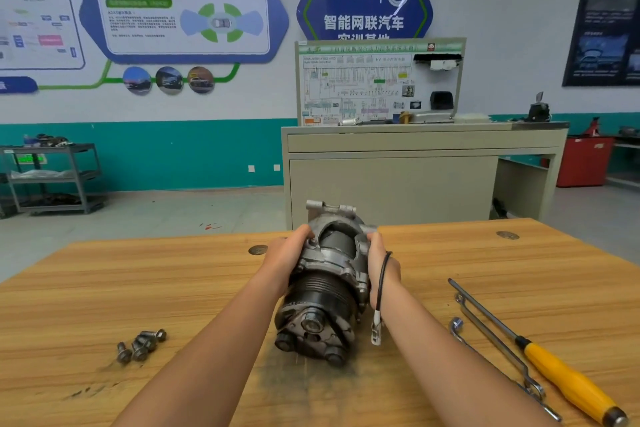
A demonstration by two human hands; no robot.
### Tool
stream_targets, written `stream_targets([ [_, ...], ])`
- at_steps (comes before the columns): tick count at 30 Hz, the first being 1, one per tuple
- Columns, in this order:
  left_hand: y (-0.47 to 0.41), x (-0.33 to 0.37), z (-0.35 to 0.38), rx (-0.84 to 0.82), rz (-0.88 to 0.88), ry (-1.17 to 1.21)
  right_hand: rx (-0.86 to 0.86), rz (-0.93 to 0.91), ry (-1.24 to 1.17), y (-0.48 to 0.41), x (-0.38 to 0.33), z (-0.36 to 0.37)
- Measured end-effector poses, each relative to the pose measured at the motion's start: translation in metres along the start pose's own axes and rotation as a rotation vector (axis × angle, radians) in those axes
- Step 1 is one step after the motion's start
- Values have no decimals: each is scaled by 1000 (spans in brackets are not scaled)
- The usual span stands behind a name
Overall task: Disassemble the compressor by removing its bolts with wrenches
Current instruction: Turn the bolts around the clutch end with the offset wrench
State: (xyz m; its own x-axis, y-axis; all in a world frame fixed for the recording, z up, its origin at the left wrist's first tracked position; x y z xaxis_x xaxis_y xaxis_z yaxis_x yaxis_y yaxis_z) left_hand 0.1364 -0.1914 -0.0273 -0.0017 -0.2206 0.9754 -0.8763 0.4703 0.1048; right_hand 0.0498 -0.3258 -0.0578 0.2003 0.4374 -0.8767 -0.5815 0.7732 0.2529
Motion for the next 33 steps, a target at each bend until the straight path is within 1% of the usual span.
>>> stream_targets([
  [3, -9, 1, -11, 58, -30, 0, -118, 42, 121, -9, -2, 7],
  [5, -11, 3, -18, 69, -45, -81, -223, 103, 127, -10, -3, 11],
  [7, -12, 4, -20, 55, -41, -160, -296, 97, 207, -11, -3, 4],
  [9, -13, 2, -20, 32, -27, -185, -358, 78, 291, -11, -5, -11],
  [11, -13, -3, -22, 25, -16, -164, -362, 52, 374, -10, -9, -31],
  [12, -13, -7, -24, 23, -9, -175, -301, 26, 406, -13, -13, -44],
  [13, -14, -11, -26, 13, 5, -202, -199, -22, 421, -16, -19, -58],
  [15, -12, -20, -33, -33, 49, -249, -17, -194, 395, -18, -34, -80],
  [17, -7, -33, -40, -98, 81, -278, 67, -420, 380, -3, -48, -90],
  [18, -4, -42, -44, -121, 86, -293, 57, -524, 392, 10, -52, -90],
  [19, -1, -51, -47, -130, 85, -310, 11, -596, 424, 23, -52, -86],
  [21, 4, -65, -51, -121, 100, -316, -123, -659, 508, 47, -42, -70],
  [24, 9, -73, -50, -118, 135, -294, -243, -591, 629, 62, -14, -49],
  [26, 12, -71, -46, -137, 172, -317, -272, -581, 734, 64, 0, -40],
  [28, 13, -69, -42, -134, 208, -357, -254, -571, 730, 64, 6, -36],
  [29, 14, -68, -41, -122, 228, -374, -230, -528, 684, 63, 8, -37],
  [31, 15, -66, -38, -81, 279, -384, -189, -370, 609, 55, 17, -41],
  [33, 14, -66, -38, -42, 318, -382, -231, -214, 571, 48, 28, -39],
])
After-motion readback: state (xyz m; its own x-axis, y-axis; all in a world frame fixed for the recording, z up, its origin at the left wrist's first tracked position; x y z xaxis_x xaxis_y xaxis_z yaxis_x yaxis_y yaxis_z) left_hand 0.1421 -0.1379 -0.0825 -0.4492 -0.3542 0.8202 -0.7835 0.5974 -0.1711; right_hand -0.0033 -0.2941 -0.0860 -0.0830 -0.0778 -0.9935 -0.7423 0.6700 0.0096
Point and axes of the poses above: each hand's wrist, its own y-axis away from the middle knuckle, its own z-axis out of the palm, x = y × z, the point moved 5 cm from there along -y, towards the middle knuckle, and after that the axes turned 12 degrees about -y, right-handed, at the moved point
